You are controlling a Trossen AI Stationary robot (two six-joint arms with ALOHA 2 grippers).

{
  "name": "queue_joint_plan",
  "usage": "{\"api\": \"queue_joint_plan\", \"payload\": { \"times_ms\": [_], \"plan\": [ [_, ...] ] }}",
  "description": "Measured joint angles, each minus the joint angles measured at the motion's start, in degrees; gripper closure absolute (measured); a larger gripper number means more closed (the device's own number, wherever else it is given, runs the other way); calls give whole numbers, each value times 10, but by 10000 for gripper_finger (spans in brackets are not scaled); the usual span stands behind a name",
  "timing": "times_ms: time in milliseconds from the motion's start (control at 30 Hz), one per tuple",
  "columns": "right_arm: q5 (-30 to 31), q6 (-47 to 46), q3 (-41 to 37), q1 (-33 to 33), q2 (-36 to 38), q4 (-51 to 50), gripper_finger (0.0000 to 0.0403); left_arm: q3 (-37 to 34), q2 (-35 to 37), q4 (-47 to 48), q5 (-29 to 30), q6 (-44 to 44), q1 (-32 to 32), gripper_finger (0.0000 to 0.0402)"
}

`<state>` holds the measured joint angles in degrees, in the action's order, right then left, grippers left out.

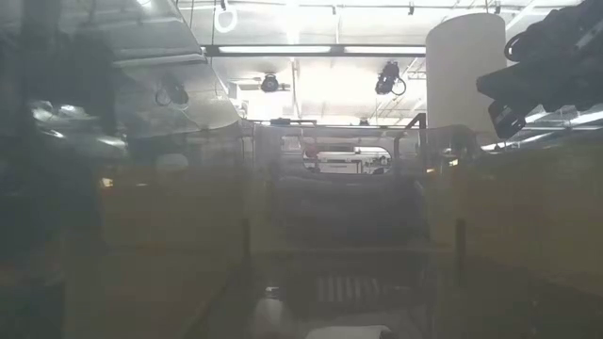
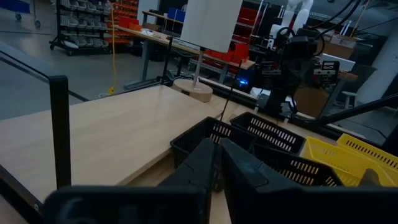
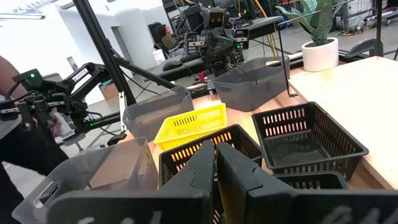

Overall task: Stack baskets on shelf by color
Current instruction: Stack the right black bin on top of the left black bin

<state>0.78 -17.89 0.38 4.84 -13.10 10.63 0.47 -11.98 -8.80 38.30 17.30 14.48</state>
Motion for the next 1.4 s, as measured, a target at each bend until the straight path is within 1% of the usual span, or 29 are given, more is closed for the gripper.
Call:
{"api": "queue_joint_plan", "payload": {
  "times_ms": [67,100,200,333,433,500,633,733,800,867,1000,1100,1167,1300,1400],
  "plan": [
    [0,0,0,0,0,0,378,0,0,-3,0,17,0,371],
    [0,0,0,0,0,0,378,0,0,-12,-3,58,1,373],
    [0,0,0,0,0,0,378,0,0,-40,-24,225,2,373],
    [0,0,0,0,0,0,378,0,0,-42,-33,340,2,369],
    [0,0,0,0,0,0,378,0,0,-44,-110,413,2,366],
    [0,0,0,0,0,0,378,0,0,-49,-150,437,2,366],
    [0,0,0,0,0,0,378,0,0,-84,-244,455,2,373],
    [0,0,0,0,0,0,378,1,0,-114,-274,454,3,380],
    [0,0,0,0,0,0,378,16,-1,-98,-276,459,3,385],
    [0,0,0,0,0,0,378,43,-7,-69,-276,447,3,388],
    [0,0,0,0,0,0,378,118,-38,27,-281,409,3,390],
    [0,0,0,0,0,0,378,187,-78,93,-293,374,6,390],
    [0,0,0,0,0,0,378,226,-111,120,-293,356,11,390],
    [0,0,0,0,0,0,378,279,-186,131,-294,323,20,388],
    [0,0,0,0,0,0,378,302,-239,135,-294,339,25,379]
  ]
}}
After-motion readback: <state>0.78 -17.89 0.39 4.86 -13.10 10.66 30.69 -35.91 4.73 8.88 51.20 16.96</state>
